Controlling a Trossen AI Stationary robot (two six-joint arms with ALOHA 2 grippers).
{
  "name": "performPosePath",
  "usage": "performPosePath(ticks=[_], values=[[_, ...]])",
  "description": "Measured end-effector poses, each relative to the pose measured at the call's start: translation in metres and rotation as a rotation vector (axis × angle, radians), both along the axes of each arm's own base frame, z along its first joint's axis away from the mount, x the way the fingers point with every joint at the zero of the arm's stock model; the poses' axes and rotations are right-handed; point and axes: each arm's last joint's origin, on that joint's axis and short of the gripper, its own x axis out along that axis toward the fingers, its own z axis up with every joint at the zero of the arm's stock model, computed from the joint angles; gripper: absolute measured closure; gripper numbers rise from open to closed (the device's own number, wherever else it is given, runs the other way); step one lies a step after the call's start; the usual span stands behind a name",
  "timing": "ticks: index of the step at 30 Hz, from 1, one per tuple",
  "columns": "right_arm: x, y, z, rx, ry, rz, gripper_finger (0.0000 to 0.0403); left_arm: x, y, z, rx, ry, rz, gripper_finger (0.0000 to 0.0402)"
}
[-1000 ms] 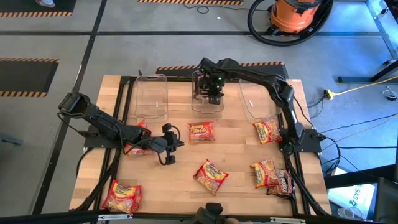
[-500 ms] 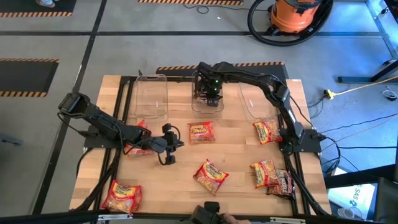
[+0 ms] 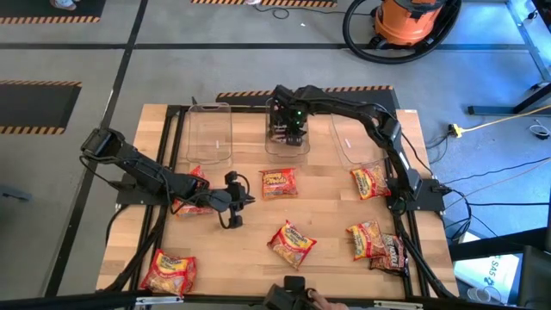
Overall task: Sort Maruchan noodles
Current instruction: Put the top black noodle pack into the middle transparent bin
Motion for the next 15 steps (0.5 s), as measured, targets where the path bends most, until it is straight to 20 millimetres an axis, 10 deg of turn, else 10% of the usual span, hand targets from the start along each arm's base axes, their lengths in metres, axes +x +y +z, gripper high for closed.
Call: performPosePath(ticks=[15], values=[[-0.008, 0.009, 0.049, -0.225, -0.04, -0.051, 0.021, 0.0, 0.0, 0.0, 0.002, 0.001, -0.005, 0.0373]])
